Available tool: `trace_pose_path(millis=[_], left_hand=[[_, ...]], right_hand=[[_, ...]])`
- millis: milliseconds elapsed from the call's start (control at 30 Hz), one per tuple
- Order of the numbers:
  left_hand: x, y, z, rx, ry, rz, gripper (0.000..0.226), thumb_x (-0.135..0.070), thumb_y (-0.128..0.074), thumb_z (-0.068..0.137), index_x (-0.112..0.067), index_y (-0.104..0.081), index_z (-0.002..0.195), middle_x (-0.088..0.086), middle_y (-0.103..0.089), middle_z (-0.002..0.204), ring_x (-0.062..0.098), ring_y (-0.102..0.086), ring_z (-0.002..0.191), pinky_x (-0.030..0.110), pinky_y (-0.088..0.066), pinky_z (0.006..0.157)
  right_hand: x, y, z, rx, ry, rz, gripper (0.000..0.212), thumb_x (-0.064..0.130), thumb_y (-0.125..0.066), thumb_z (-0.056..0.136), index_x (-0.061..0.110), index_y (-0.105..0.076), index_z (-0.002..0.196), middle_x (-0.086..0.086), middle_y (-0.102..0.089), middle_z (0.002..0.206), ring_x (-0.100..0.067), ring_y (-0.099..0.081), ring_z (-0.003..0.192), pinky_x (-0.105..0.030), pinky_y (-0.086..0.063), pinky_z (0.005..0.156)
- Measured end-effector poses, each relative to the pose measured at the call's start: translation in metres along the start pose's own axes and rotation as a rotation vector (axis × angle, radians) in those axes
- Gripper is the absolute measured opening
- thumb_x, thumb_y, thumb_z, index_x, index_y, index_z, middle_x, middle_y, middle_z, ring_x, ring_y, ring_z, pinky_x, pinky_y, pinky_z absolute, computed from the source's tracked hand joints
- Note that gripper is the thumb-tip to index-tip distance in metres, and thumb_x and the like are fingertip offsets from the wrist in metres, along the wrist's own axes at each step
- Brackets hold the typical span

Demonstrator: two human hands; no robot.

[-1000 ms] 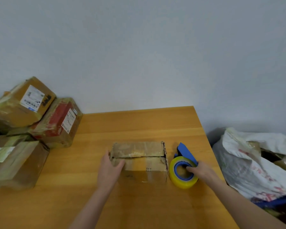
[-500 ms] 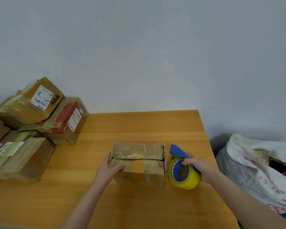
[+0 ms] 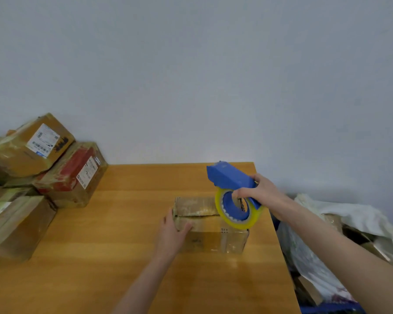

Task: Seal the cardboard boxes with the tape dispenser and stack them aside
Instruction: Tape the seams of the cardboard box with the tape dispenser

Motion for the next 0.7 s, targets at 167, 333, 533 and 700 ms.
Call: trace_pose_path(millis=[167, 333, 533, 700], left_hand=[[-0.005, 0.004, -0.011, -0.066, -0.244, 0.322, 0.08, -0.059, -0.059, 0.084, -0.025, -0.029, 0.15, 0.002, -0.02, 0.158, 0.02, -0.028, 0.141, 0.035, -0.036, 0.109], [-0.014, 0.013, -0.002, -0.03, -0.37, 0.487, 0.095, -0.067, -0.057, 0.08, -0.027, -0.012, 0.153, -0.007, 0.0, 0.161, 0.014, -0.004, 0.148, 0.035, -0.022, 0.117], [-0.03, -0.011, 0.002, 0.176, -0.592, 0.912, 0.088, -0.07, -0.039, 0.087, -0.032, 0.009, 0.151, -0.002, 0.025, 0.155, 0.019, 0.024, 0.143, 0.045, 0.009, 0.12], [-0.021, -0.019, 0.002, 0.217, -0.614, 0.988, 0.069, -0.061, -0.027, 0.096, -0.035, 0.004, 0.152, 0.003, 0.019, 0.159, 0.021, 0.015, 0.147, 0.045, 0.005, 0.12]], right_hand=[[-0.013, -0.017, 0.002, 0.006, -0.01, -0.036, 0.046, 0.028, -0.083, 0.071, 0.023, -0.05, 0.103, 0.0, -0.061, 0.1, -0.015, -0.064, 0.084, -0.022, -0.049, 0.061], [-0.008, -0.005, 0.012, 0.002, 0.019, 0.005, 0.047, 0.021, -0.084, 0.067, 0.024, -0.054, 0.104, -0.002, -0.062, 0.104, -0.02, -0.066, 0.088, -0.03, -0.055, 0.068], [0.004, -0.001, 0.016, 0.02, 0.072, 0.054, 0.05, 0.017, -0.083, 0.066, 0.026, -0.053, 0.105, -0.003, -0.062, 0.105, -0.017, -0.066, 0.083, -0.023, -0.051, 0.059], [0.009, -0.013, 0.01, 0.096, 0.086, 0.011, 0.066, 0.03, -0.078, 0.048, 0.025, -0.052, 0.108, -0.001, -0.061, 0.105, -0.018, -0.065, 0.091, -0.024, -0.051, 0.065]])
Point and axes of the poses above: each hand's wrist, its own z-axis towards the middle knuckle, its own y-axis out of the back of the hand, x = y × z, the point moved 5 cm from there along z, towards the middle knuckle
